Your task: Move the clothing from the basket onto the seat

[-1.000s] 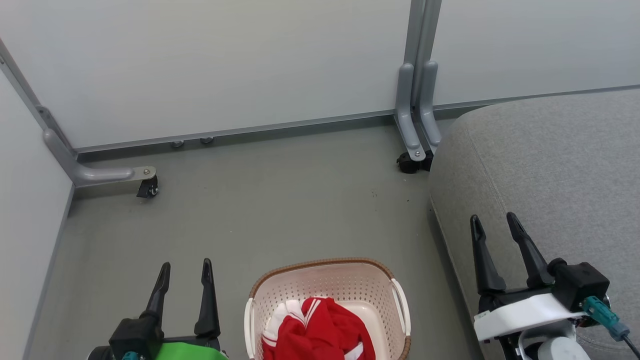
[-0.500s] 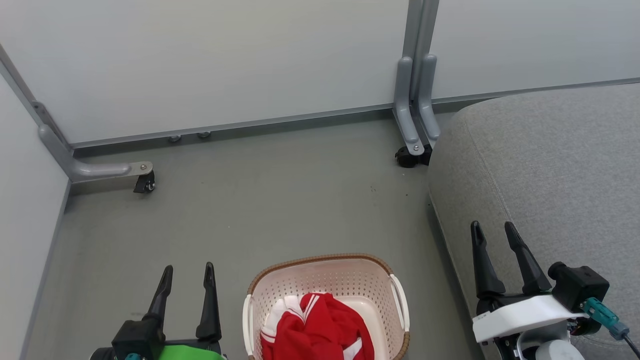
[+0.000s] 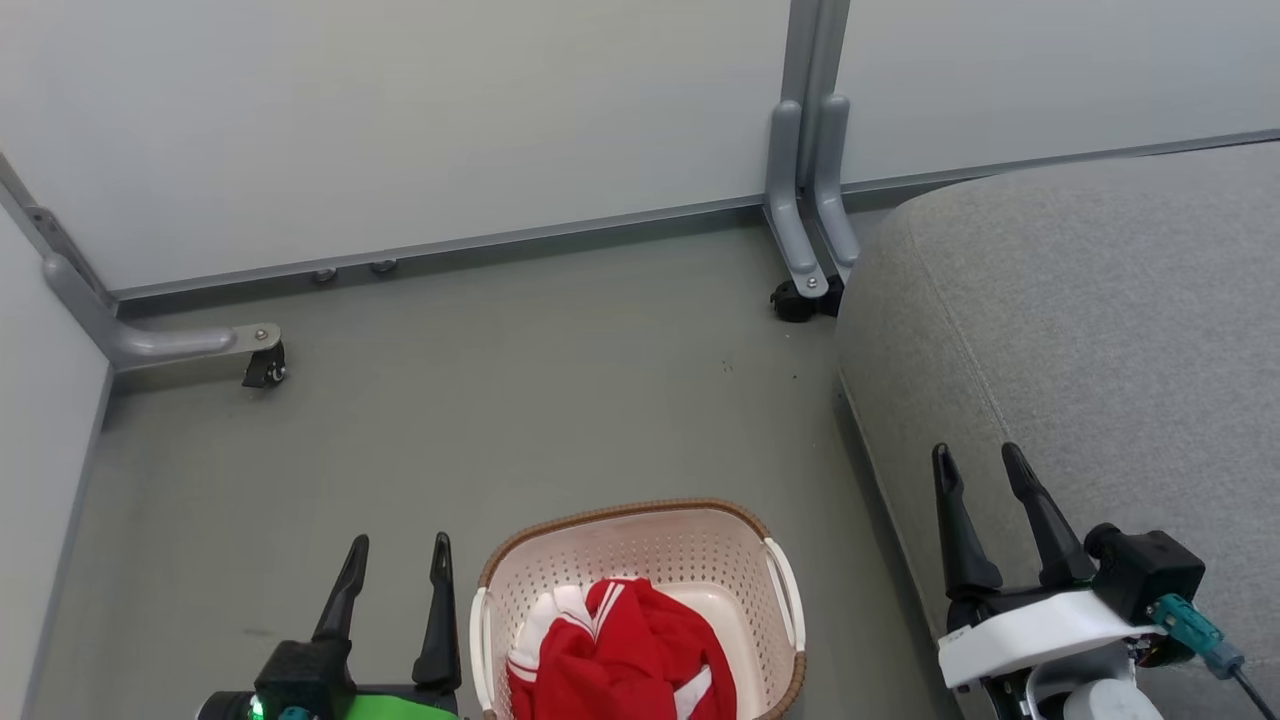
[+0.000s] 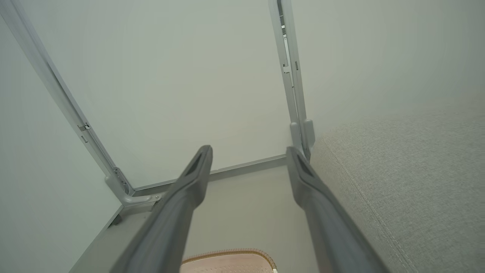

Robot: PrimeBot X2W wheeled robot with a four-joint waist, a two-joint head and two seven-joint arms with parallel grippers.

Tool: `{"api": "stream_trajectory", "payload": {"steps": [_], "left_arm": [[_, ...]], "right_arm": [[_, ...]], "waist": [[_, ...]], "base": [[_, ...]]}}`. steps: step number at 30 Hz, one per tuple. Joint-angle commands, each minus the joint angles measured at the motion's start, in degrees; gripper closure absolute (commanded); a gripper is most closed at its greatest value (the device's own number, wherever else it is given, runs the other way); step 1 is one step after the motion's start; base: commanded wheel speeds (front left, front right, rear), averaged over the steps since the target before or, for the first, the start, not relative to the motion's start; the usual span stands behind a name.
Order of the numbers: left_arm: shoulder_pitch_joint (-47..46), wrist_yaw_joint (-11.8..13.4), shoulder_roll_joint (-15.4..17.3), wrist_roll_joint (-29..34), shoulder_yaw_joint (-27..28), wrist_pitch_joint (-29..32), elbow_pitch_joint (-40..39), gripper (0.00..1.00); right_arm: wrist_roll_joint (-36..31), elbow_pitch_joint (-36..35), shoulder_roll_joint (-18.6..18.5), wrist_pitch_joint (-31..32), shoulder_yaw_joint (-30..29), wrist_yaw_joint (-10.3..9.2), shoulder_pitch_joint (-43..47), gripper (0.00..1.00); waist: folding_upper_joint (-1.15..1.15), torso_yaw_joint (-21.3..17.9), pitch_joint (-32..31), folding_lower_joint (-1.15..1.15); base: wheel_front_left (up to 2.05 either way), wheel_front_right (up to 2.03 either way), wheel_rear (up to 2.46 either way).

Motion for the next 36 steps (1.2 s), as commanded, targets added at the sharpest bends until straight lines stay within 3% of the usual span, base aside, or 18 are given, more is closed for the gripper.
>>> {"api": "stream_trajectory", "payload": {"steps": [1, 6, 18, 30, 36], "left_arm": [[-0.86, -0.25, 0.32, 0.95, -0.11, -0.01, 0.56, 0.0], [-2.92, -0.34, 0.31, 2.77, 0.03, -0.01, 3.75, 0.0], [-18.73, -4.41, 2.21, 10.69, -2.16, 0.0, 20.62, 0.0], [-37.77, -6.46, 5.63, 17.41, -14.93, 0.0, 42.41, 0.0], [-45.47, -6.5, 6.52, 18.42, -24.37, -0.01, 53.34, 0.0]], "right_arm": [[-1.02, -0.14, -0.1, -0.18, 0.37, 0.0, -0.84, 0.0], [-1.09, -0.7, -0.1, -0.18, 0.41, 0.0, -1.24, 0.0], [-0.89, -2.58, -0.07, -0.18, 0.56, 0.0, -7.31, 0.0], [0.39, -3.97, -0.06, -0.18, 0.99, 0.0, -13.12, 0.0], [1.16, -4.55, -0.07, -0.18, 1.64, 0.0, -14.58, 0.0]], "waist": [[0.0, -1.45, 1.64, 0.0], [0.0, -3.54, 5.59, 0.0], [0.0, -6.63, 23.18, 0.0], [0.0, -8.57, 36.15, 0.0], [0.0, -9.5, 40.52, 0.0]], "base": [[0.0, 0.0, 0.0], [0.0, 0.0, 0.0], [0.0, 0.0, 0.0], [0.0, 0.0, 0.0], [0.0, 0.0, 0.0]]}}
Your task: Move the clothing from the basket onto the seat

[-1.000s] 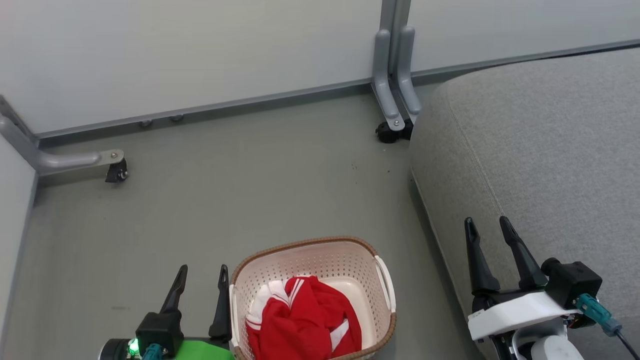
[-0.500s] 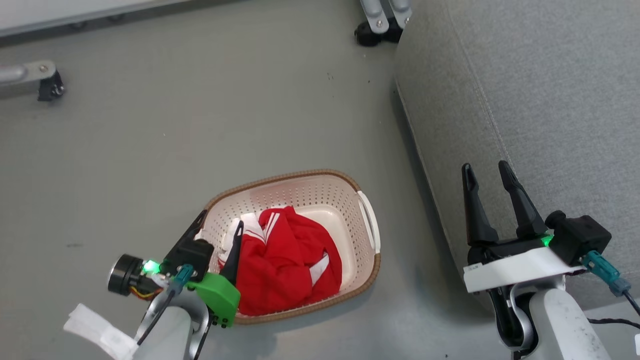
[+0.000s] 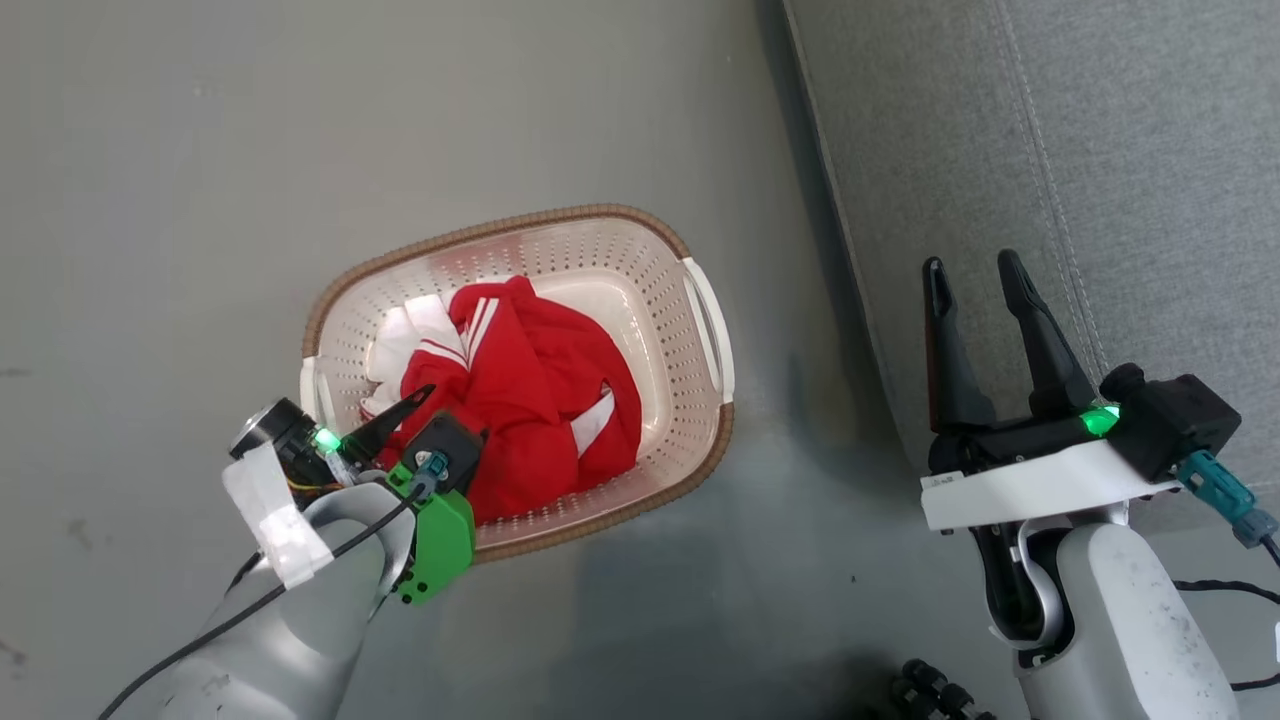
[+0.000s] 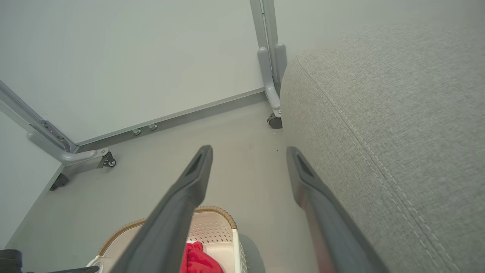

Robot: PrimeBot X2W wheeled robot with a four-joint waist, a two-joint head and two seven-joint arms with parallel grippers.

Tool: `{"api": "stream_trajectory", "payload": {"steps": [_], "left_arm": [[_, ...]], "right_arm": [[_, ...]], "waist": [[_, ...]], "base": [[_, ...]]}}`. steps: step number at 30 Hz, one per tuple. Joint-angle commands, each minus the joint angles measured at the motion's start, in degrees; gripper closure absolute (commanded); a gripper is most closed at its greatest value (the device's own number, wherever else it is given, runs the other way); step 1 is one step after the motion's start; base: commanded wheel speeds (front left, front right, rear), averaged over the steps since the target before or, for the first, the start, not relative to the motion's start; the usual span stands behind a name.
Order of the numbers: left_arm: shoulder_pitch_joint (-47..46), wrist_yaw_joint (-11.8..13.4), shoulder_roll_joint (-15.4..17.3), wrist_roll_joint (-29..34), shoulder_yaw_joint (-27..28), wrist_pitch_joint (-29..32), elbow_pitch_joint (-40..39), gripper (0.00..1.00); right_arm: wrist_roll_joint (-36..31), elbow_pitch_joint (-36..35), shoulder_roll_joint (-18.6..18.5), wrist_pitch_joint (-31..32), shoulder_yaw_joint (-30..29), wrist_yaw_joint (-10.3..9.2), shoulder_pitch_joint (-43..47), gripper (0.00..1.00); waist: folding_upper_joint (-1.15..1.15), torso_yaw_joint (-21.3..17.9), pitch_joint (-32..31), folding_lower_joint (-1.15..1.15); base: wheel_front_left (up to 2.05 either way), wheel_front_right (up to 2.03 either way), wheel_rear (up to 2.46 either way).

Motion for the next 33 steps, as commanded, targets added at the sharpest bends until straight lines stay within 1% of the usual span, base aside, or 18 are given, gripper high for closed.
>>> {"api": "stream_trajectory", "payload": {"steps": [1, 6, 12, 16, 18, 22, 24, 26, 29, 33], "left_arm": [[-2.4, -0.12, 0.33, -0.46, -2.38, 0.0, 2.24, 0.0], [-7.76, -0.12, 0.55, -1.27, -14.74, 0.0, 8.25, 0.0], [-13.11, -0.13, 2.01, -0.9, -28.18, 0.0, 10.8, 0.0], [-15.4, -0.13, 2.55, -2.36, -35.53, 0.77, 11.81, 0.0], [-16.16, -0.13, 2.76, -3.37, -37.65, 1.28, 12.06, 0.0], [-17.58, -0.12, 3.39, -4.85, -39.69, 2.53, 12.25, 0.0], [-18.23, -0.06, 3.79, -3.46, -40.08, 3.59, 12.35, 0.0], [-17.48, -0.06, 4.02, -0.67, -40.11, 4.34, 12.37, 0.0], [-16.76, -0.07, 5.19, 2.48, -40.1, 6.27, 12.42, 0.0], [-16.87, -0.06, 5.76, 3.04, -40.11, 8.79, 12.35, 0.0]], "right_arm": [[0.77, -0.39, -0.02, -0.18, 0.32, 0.0, -1.27, 0.0], [1.25, -0.53, -0.03, -0.18, 1.44, 0.0, -2.19, 0.0], [2.37, -0.55, -0.02, -0.18, 3.1, 0.0, -3.06, 0.0], [3.25, -0.6, -0.04, -0.18, 4.11, 0.0, -3.2, 0.0], [3.58, -0.64, -0.02, -0.18, 4.47, 0.0, -3.35, 0.0], [4.4, -0.82, -0.02, -0.18, 4.83, 0.0, -3.96, 0.0], [4.93, -0.95, -0.02, -0.18, 5.19, 0.0, -4.19, 0.0], [5.23, -1.0, -0.02, -0.18, 5.58, 0.0, -4.45, 0.0], [5.87, -1.18, -0.02, -0.18, 6.13, 0.0, -4.73, 0.0], [6.53, -1.29, -0.01, -0.18, 6.91, 0.0, -5.34, 0.0]], "waist": [[0.0, -2.0, 5.49, -0.01], [0.0, -2.56, 8.18, -0.01], [0.0, -3.39, 10.85, -0.01], [0.0, -4.34, 12.31, -0.01], [0.0, -4.88, 13.03, -0.01], [0.0, -6.01, 14.63, -0.01], [0.0, -6.73, 15.69, -0.01], [0.0, -7.35, 16.38, -0.01], [0.0, -8.14, 17.48, -0.01], [0.0, -9.0, 18.71, -0.01]], "base": [[0.0, 0.0, 0.0], [0.0, 0.0, 0.0], [0.0, 0.0, 0.0], [0.0, 0.0, 0.0], [0.0, 0.0, 0.0], [0.0, 0.0, 0.0], [0.0, 0.0, 0.0], [0.0, 0.0, 0.0], [0.0, 0.0, 0.0], [0.0, 0.0, 0.0]]}}
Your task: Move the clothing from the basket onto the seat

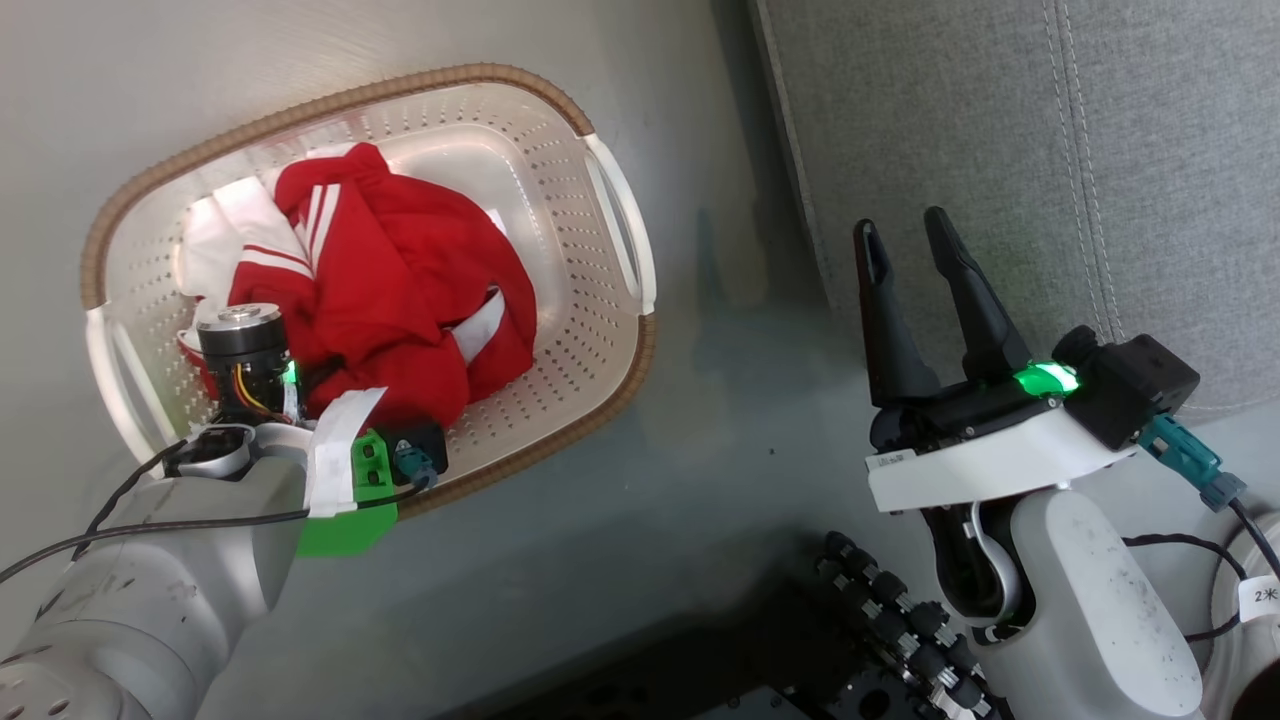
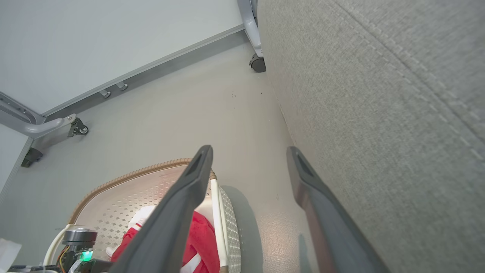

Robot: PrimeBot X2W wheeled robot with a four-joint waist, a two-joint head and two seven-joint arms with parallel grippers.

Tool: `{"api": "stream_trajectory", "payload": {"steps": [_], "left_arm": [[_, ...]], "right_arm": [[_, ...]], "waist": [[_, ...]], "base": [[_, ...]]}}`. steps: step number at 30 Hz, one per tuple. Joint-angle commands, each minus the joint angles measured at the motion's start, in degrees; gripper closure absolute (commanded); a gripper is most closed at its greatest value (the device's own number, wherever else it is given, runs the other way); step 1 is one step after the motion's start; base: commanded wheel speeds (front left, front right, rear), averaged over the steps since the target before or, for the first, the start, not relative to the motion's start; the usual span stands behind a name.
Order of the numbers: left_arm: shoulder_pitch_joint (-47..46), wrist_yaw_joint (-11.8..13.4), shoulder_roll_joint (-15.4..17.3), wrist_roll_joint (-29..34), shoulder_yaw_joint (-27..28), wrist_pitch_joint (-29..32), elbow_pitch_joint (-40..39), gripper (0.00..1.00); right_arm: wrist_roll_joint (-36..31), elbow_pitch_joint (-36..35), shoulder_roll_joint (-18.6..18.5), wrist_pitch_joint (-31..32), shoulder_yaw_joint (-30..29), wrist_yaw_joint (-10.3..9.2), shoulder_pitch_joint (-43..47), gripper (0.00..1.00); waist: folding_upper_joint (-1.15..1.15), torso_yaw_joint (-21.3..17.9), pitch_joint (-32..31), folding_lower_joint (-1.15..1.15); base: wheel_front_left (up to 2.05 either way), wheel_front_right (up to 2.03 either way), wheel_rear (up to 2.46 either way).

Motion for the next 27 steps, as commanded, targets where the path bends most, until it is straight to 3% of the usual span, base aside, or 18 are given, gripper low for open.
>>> {"api": "stream_trajectory", "payload": {"steps": [1, 14, 26, 27], "left_arm": [[0.16, 0.06, 0.45, 0.1, -0.02, 0.84, -0.05, 0.0], [-1.57, 0.09, 0.68, -5.49, -0.01, 9.24, 0.0, 0.0], [-2.38, 0.09, 0.08, -16.79, -0.02, 20.56, -1.83, 0.0], [-1.91, 0.09, 0.28, -17.31, -0.03, 21.81, -2.64, 1.0]], "right_arm": [[0.39, -0.17, -0.01, -0.18, 0.34, 0.0, -1.09, 0.0], [2.11, -0.55, 0.0, -0.18, 1.57, 0.0, -1.58, 0.0], [1.51, -0.95, 0.0, -0.18, 1.15, 0.0, -1.98, 0.0], [1.39, -0.89, 0.0, -0.18, 1.06, 0.0, -2.02, 0.0]], "waist": [[0.0, -1.11, 1.25, 0.0], [0.0, -3.25, 3.55, 0.0], [0.0, -3.07, 4.47, 0.0], [0.0, -3.0, 4.41, 0.0]], "base": [[0.0, 0.0, 0.0], [0.0, 0.0, 0.0], [0.0, 0.0, 0.0], [0.0, 0.0, 0.0]]}}
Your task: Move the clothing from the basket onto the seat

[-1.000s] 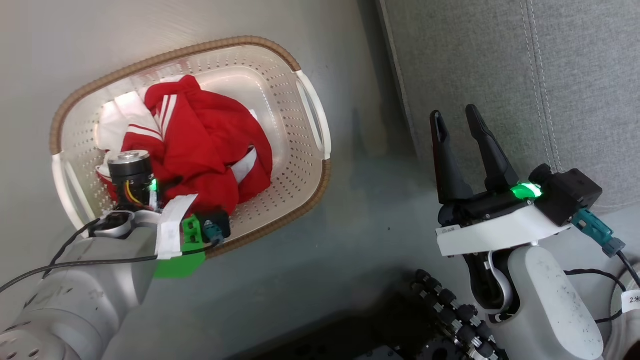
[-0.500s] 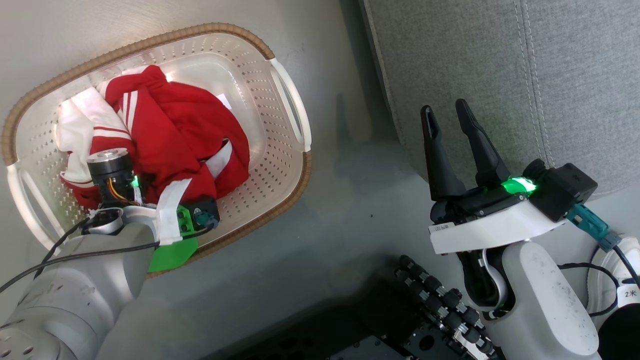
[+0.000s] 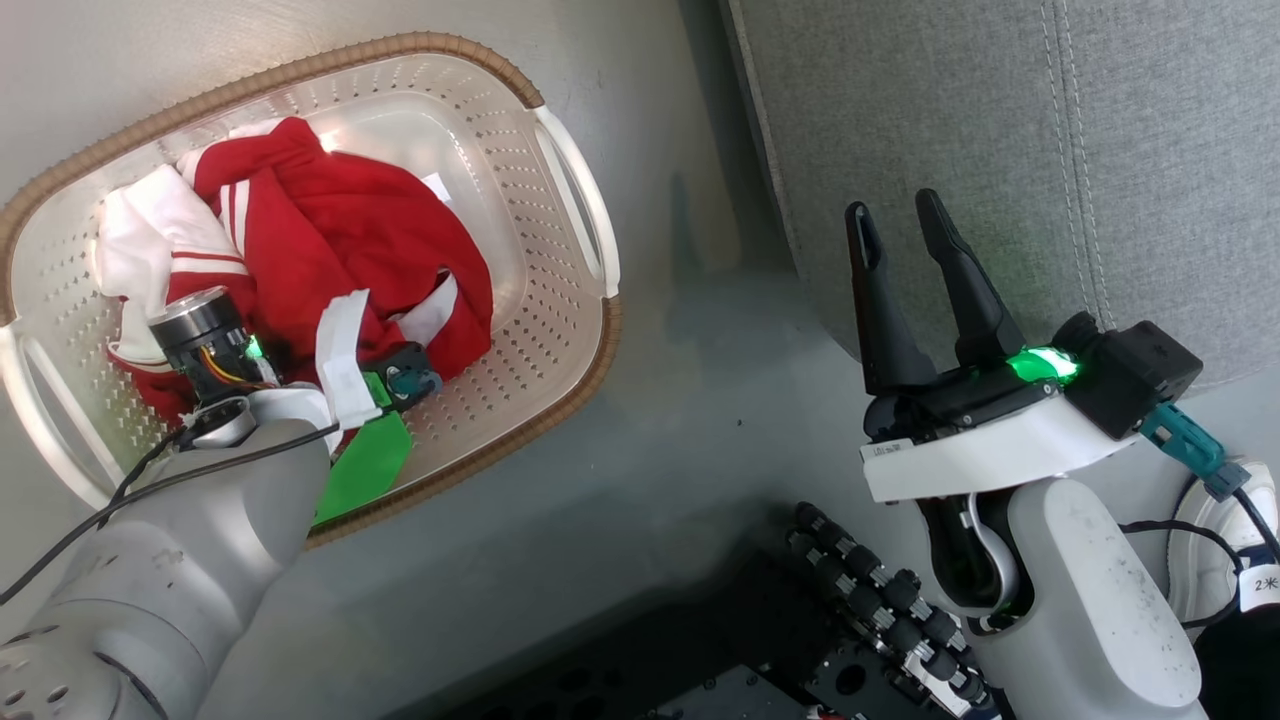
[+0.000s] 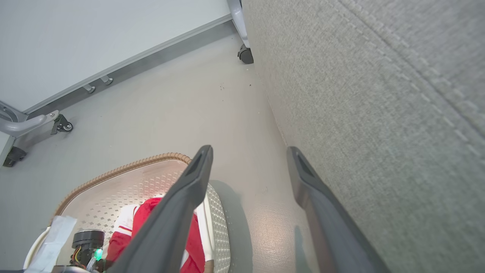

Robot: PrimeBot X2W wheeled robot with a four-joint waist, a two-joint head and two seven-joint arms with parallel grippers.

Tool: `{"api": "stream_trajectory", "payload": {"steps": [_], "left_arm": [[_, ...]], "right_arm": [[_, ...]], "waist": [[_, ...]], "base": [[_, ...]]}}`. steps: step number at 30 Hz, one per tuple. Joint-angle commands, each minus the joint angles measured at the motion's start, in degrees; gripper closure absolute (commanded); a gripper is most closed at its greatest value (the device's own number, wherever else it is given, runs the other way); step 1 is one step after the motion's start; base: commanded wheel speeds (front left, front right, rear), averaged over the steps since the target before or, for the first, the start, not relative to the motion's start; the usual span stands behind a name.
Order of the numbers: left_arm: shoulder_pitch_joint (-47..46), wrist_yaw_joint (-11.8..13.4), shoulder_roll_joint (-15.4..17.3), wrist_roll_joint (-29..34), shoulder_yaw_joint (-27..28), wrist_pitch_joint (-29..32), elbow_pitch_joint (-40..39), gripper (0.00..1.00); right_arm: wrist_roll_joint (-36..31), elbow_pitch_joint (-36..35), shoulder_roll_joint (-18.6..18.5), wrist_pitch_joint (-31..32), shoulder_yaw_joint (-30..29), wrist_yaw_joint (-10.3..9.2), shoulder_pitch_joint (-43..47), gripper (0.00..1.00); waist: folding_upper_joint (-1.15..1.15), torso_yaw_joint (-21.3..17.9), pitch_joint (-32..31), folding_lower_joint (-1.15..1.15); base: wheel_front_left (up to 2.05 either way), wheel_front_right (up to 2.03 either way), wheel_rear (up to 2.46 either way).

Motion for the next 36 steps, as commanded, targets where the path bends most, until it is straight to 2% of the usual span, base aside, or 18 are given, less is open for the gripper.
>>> {"api": "stream_trajectory", "payload": {"steps": [1, 8, 14, 23, 33, 36], "left_arm": [[0.15, 0.12, 0.99, -0.72, 0.0, 1.33, -1.02, 1.0], [1.43, 0.13, 3.38, -3.03, -0.01, 4.56, -8.77, 1.0], [2.37, 0.13, 4.02, -3.55, 0.02, 5.34, -13.02, 1.0], [5.31, 0.13, 1.73, -6.83, 0.0, 2.82, -14.49, 1.0], [7.61, 0.13, -1.13, -13.69, 0.0, -2.83, -14.44, 1.0], [6.84, 0.13, -1.63, -17.83, -0.01, -5.88, -13.31, 1.0]], "right_arm": [[-0.38, -0.02, -0.01, -0.18, -0.16, 0.0, -0.87, 0.0], [-1.77, 0.57, -0.02, -0.18, -1.37, 0.0, -0.92, 0.0], [-3.89, 1.61, -0.03, -0.18, -2.99, 0.0, -0.64, 0.0], [-7.87, 3.05, -0.04, -0.18, -5.47, 0.0, 1.85, 0.0], [-11.3, 4.98, -0.08, -0.18, -6.97, 0.0, 4.22, 0.0], [-11.71, 5.44, -0.07, -0.18, -7.51, 0.0, 5.0, 0.0]], "waist": [[0.0, 0.15, -0.13, 0.0], [0.0, 1.46, -2.17, 0.0], [0.0, 3.21, -5.47, 0.0], [0.0, 6.65, -13.98, 0.0], [0.0, 10.72, -24.42, 0.0], [0.0, 11.73, -27.2, 0.0]], "base": [[0.0, 0.0, 0.0], [0.0, 0.0, 0.0], [0.0, 0.0, 0.0], [0.0, 0.0, 0.0], [0.0, 0.0, 0.0], [0.0, 0.0, 0.0]]}}
